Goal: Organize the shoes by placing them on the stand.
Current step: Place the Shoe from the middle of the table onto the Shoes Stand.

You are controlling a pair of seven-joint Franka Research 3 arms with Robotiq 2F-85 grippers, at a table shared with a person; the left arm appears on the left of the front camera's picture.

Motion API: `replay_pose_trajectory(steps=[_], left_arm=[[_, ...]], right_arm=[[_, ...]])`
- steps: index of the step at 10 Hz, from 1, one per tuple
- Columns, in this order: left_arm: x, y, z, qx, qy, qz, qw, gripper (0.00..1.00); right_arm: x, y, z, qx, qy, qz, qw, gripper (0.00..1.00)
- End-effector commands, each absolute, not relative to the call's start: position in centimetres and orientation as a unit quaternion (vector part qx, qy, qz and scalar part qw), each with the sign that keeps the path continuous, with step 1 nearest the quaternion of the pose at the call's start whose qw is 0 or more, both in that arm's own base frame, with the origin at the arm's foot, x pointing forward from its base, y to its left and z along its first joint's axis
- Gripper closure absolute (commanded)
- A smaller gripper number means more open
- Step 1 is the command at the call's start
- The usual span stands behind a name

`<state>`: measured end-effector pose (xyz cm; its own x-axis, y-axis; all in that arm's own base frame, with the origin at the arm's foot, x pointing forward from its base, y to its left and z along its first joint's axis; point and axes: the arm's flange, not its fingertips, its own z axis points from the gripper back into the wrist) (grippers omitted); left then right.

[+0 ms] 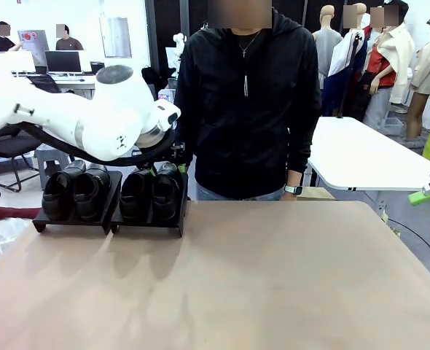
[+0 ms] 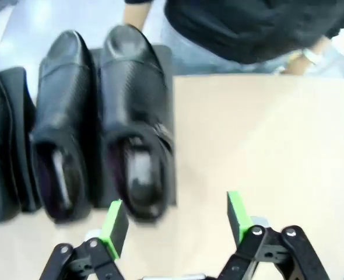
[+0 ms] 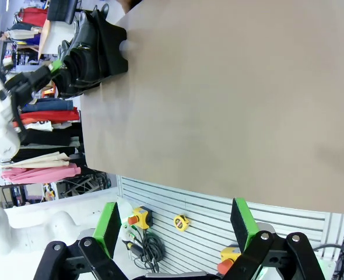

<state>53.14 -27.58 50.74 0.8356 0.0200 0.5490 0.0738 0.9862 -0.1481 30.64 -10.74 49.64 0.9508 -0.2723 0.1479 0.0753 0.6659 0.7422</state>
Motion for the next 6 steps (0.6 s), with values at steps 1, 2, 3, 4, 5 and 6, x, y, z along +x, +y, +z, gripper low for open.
replay_pose_trajectory(steps=[1,2,3,4,5,6], left_arm=[[46.4,-27.9,53.6,-0.104,-0.235,-0.03,0.966,0.0],[42.4,-28.1,54.7,-0.118,-0.228,-0.042,0.966,0.0],[37.2,-28.9,55.5,-0.184,-0.214,-0.123,0.952,0.0],[32.9,-29.2,55.4,-0.179,-0.231,-0.113,0.95,0.0],[29.0,-28.7,55.1,-0.201,-0.239,-0.158,0.937,0.0],[26.0,-26.8,54.6,-0.227,-0.251,-0.194,0.921,0.0]], right_arm=[[30.6,-10.9,50.0,0.403,-0.127,-0.093,0.901,0.0],[30.6,-10.9,50.0,0.403,-0.127,-0.093,0.901,0.0],[30.6,-10.9,50.0,0.403,-0.127,-0.093,0.901,0.0],[30.6,-10.9,50.0,0.403,-0.127,-0.093,0.901,0.0],[30.6,-10.9,50.0,0.403,-0.127,-0.093,0.901,0.0],[30.6,-10.9,50.0,0.403,-0.127,-0.093,0.901,0.0]])
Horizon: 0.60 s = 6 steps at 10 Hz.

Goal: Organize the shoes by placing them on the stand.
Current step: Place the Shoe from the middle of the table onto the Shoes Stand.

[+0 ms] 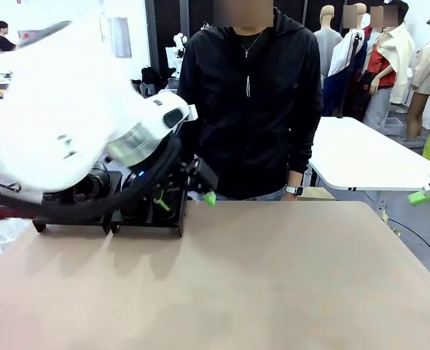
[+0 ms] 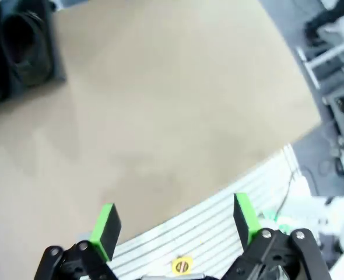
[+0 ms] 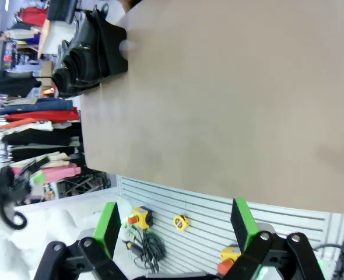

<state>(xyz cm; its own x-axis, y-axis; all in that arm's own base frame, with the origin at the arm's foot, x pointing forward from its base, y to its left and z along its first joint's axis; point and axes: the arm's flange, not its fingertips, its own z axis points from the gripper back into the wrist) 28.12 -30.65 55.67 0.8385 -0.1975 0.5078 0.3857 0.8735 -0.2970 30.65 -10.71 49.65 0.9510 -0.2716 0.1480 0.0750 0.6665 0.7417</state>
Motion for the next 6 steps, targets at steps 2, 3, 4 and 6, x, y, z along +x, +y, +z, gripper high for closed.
replay_pose_trajectory(steps=[2,3,4,6], left_arm=[[24.7,-19.0,53.8,-0.317,-0.199,-0.268,0.888,0.0],[25.5,-14.8,53.9,-0.342,-0.168,-0.269,0.885,0.0],[26.2,-10.5,53.9,-0.378,-0.15,-0.273,0.872,0.0],[27.8,-3.0,51.8,-0.437,-0.136,-0.221,0.861,0.0]], right_arm=[[30.6,-10.9,50.0,0.403,-0.127,-0.093,0.901,0.0],[30.6,-10.9,50.0,0.403,-0.127,-0.093,0.901,0.0],[30.6,-10.9,50.0,0.403,-0.127,-0.093,0.901,0.0],[30.6,-10.9,50.0,0.403,-0.127,-0.093,0.901,0.0]])
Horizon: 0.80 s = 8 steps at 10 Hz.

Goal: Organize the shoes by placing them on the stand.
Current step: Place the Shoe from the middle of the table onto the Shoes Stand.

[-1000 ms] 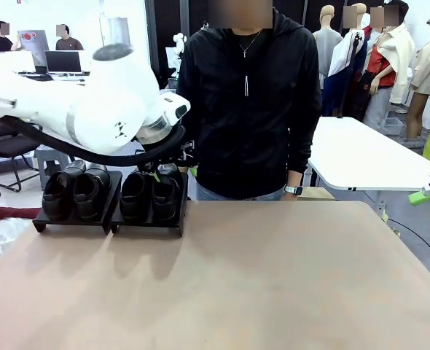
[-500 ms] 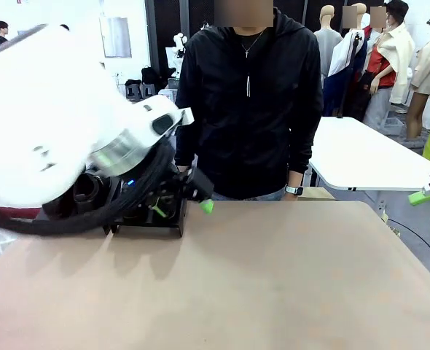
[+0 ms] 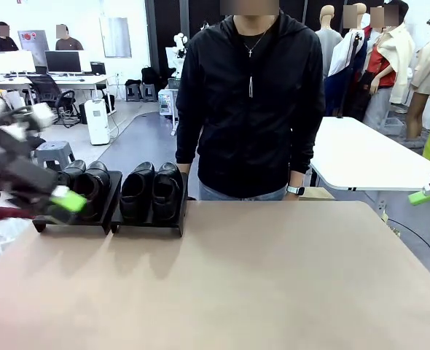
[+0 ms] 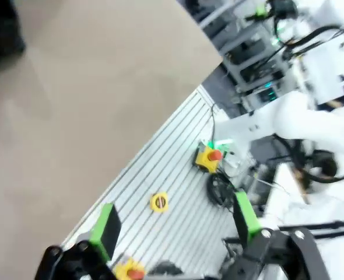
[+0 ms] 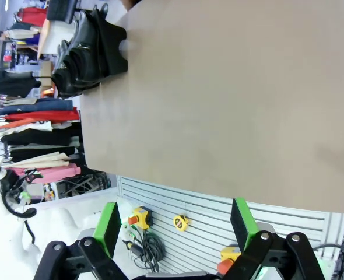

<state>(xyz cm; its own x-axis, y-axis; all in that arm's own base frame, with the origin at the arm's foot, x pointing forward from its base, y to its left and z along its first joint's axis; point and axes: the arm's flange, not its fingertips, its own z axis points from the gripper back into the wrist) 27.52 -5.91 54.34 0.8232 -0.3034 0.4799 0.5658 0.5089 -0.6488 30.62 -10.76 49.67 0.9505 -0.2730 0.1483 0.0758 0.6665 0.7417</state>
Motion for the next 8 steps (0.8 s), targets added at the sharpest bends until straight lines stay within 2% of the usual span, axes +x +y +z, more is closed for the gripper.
replay_pose_trajectory(steps=[1,2,3,4,8], left_arm=[[27.9,-1.0,50.3,-0.454,-0.13,-0.212,0.856,0.0],[28.2,-0.1,48.9,-0.454,-0.131,-0.169,0.865,0.0],[28.7,-0.5,48.2,-0.456,-0.134,-0.167,0.864,0.0],[28.2,1.4,51.2,-0.455,-0.135,-0.194,0.859,0.0],[28.2,1.4,51.2,-0.455,-0.135,-0.194,0.859,0.0]], right_arm=[[30.6,-10.9,50.0,0.403,-0.127,-0.093,0.901,0.0],[30.6,-10.9,50.0,0.403,-0.127,-0.093,0.901,0.0],[30.6,-10.9,50.0,0.403,-0.127,-0.093,0.901,0.0],[30.6,-10.9,50.0,0.403,-0.127,-0.093,0.901,0.0],[30.6,-10.9,50.0,0.403,-0.127,-0.093,0.901,0.0]])
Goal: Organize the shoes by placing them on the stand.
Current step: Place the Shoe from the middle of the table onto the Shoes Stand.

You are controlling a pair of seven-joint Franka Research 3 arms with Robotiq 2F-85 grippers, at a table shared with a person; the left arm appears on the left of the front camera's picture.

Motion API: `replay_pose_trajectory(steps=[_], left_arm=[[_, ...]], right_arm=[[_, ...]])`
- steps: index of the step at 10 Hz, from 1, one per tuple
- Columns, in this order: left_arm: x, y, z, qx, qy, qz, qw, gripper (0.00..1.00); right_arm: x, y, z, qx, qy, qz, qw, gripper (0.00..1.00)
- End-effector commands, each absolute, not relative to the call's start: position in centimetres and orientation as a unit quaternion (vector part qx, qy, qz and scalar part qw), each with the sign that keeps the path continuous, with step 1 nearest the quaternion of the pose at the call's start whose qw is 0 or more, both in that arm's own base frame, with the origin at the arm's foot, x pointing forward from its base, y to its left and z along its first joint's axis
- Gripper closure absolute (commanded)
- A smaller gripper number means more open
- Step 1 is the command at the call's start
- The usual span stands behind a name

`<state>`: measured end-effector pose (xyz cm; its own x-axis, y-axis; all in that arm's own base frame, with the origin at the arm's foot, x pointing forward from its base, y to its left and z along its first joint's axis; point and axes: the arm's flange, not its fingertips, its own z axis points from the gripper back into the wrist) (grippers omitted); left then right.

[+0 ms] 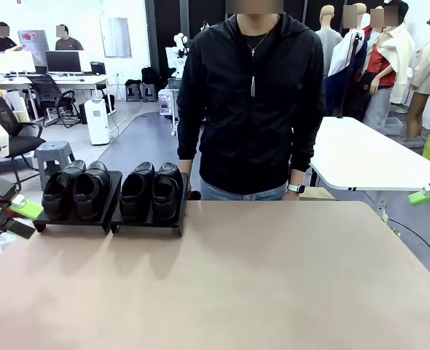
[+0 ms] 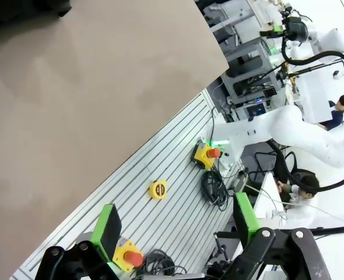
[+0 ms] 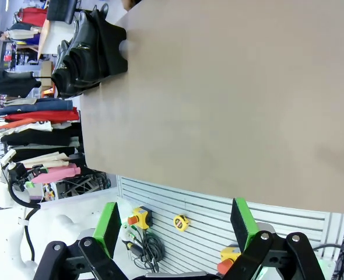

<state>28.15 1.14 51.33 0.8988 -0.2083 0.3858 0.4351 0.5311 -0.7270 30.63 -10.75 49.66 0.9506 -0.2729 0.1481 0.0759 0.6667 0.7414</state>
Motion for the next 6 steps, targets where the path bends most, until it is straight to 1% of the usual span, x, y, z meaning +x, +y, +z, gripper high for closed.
replay_pose_trajectory(steps=[1,6], left_arm=[[28.2,1.44,51.17,-0.455,-0.135,-0.194,0.859,0.0],[28.2,1.44,51.17,-0.455,-0.135,-0.194,0.859,0.0]], right_arm=[[30.6,-10.87,50.0,0.403,-0.127,-0.093,0.901,0.0],[30.6,-10.87,50.0,0.403,-0.127,-0.093,0.901,0.0]])
